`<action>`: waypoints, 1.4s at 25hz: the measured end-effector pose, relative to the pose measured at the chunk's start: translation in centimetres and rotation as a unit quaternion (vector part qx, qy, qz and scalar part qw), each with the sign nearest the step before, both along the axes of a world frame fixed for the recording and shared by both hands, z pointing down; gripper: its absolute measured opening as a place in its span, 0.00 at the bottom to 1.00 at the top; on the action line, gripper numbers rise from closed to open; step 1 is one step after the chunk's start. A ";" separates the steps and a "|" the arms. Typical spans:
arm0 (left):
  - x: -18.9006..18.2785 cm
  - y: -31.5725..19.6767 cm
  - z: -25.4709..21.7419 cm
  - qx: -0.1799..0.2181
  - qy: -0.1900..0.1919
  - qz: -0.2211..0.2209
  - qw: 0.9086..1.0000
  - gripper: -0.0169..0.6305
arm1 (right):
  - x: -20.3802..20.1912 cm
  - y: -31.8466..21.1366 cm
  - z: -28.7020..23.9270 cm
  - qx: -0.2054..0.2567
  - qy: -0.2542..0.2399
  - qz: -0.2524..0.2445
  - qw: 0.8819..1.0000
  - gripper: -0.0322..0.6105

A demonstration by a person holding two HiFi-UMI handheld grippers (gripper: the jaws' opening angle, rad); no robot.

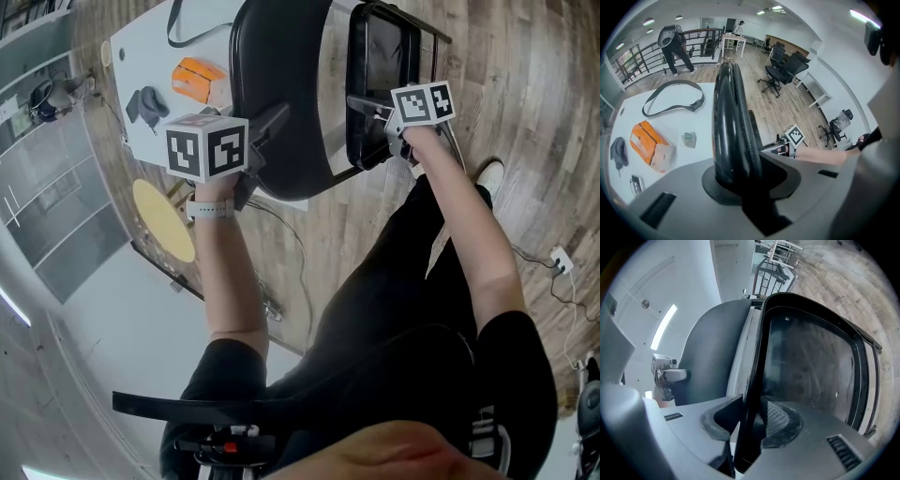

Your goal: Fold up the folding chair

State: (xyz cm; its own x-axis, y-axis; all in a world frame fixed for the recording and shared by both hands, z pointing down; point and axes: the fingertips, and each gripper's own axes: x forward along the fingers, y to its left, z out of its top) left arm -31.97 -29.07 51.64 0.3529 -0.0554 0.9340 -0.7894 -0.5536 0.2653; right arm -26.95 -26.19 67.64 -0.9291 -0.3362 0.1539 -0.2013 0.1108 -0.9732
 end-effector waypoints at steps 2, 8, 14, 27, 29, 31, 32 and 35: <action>-0.2 -0.5 -0.5 0.020 0.009 -0.010 1.000 0.17 | 0.0 0.1 -0.1 0.003 -0.002 -0.002 1.000 0.22; -1.8 -1.7 -3.2 0.100 0.012 -0.032 0.994 0.34 | 2.2 -0.4 0.6 0.016 0.033 0.023 0.999 0.38; -4.2 -2.5 -10.8 0.276 0.031 -0.077 0.958 0.35 | 8.4 -1.7 -3.1 0.103 0.096 0.087 0.986 0.42; 6.9 10.9 -21.2 0.395 0.270 -0.056 0.876 0.18 | 14.8 9.0 -30.3 0.451 0.190 0.027 0.872 0.42; 8.5 13.2 -22.5 0.402 0.291 -0.054 0.867 0.08 | 14.6 11.2 -33.1 0.466 0.194 0.016 0.863 0.42; 10.0 15.4 -23.6 0.407 0.304 -0.045 0.860 0.04 | 14.3 13.1 -35.8 0.476 0.188 0.011 0.859 0.37; 10.5 16.3 -23.9 0.408 0.307 -0.040 0.859 0.04 | 14.1 14.0 -37.1 0.481 0.182 0.010 0.858 0.30; 11.9 18.5 -24.7 0.406 0.320 -0.035 0.856 0.03 | 13.4 16.2 -40.4 0.497 0.162 0.005 0.852 0.10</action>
State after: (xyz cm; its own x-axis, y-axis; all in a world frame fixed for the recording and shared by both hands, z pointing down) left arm -20.12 -10.56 26.98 0.7470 -0.6355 0.1951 -0.6647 -0.7180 0.2064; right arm -13.58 -10.02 27.20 -0.8882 -0.4579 0.0369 -0.4477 0.8449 -0.2927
